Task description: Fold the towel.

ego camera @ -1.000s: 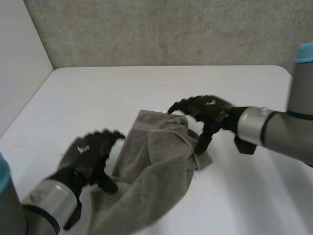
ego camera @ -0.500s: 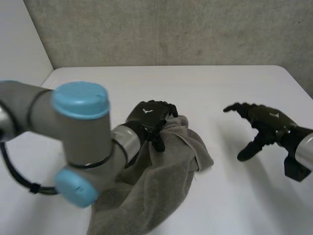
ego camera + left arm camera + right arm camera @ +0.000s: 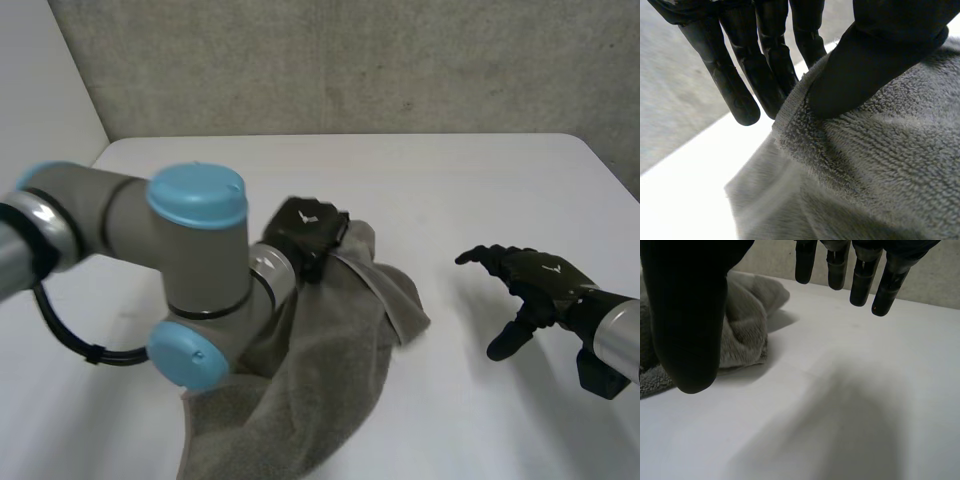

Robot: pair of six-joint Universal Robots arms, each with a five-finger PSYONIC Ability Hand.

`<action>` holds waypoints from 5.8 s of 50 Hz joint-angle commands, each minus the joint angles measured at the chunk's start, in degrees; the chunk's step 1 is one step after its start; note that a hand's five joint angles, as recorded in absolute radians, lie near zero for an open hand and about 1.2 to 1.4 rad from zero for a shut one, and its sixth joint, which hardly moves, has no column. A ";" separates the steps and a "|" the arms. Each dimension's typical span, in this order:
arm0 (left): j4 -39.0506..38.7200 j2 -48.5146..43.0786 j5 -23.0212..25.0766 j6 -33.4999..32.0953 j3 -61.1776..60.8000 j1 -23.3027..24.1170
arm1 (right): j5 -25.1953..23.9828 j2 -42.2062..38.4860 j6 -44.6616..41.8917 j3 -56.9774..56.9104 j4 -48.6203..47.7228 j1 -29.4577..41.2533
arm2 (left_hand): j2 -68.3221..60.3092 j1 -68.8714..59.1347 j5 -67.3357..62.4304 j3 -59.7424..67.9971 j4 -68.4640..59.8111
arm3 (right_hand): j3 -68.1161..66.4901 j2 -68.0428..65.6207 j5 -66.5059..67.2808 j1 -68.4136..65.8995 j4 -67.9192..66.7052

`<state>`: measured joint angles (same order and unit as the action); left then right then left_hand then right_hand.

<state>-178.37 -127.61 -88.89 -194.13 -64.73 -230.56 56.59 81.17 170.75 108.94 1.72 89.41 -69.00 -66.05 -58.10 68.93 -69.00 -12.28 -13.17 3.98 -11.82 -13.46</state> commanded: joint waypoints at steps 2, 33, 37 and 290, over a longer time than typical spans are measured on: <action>-0.67 12.01 -11.10 -0.02 -6.63 -1.81 | 3.00 -6.46 8.81 -6.64 -1.37 8.85 | -11.00 -13.95 -11.90 11.07 -11.00 | 2.28 3.17 -3.98 1.82 3.46; -0.75 41.48 -13.67 0.06 -37.22 -5.33 | 12.40 -35.02 28.41 -43.37 -10.94 38.03 | -11.00 -13.95 -11.90 11.07 -11.00 | -15.02 -14.13 13.33 -15.48 -13.85; -1.19 41.48 -13.67 0.07 -37.84 -5.95 | 12.05 -35.20 28.94 -43.73 -13.23 38.12 | -11.00 -13.95 -11.90 11.07 -11.00 | -63.74 -62.84 62.04 -64.20 -62.56; -13.85 7.64 -13.06 36.01 -23.60 -10.08 | 33.67 -36.87 -25.29 -57.17 5.14 25.11 | 0.75 -2.20 -0.15 -0.68 0.75 | 2.28 3.17 -3.98 1.82 3.46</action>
<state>-192.13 -114.95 -101.72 -159.86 -93.79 -239.90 86.06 46.61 144.30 54.28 12.35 114.53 -69.39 -67.67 -58.94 69.45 -69.45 -41.64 -41.71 33.71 -48.16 -41.78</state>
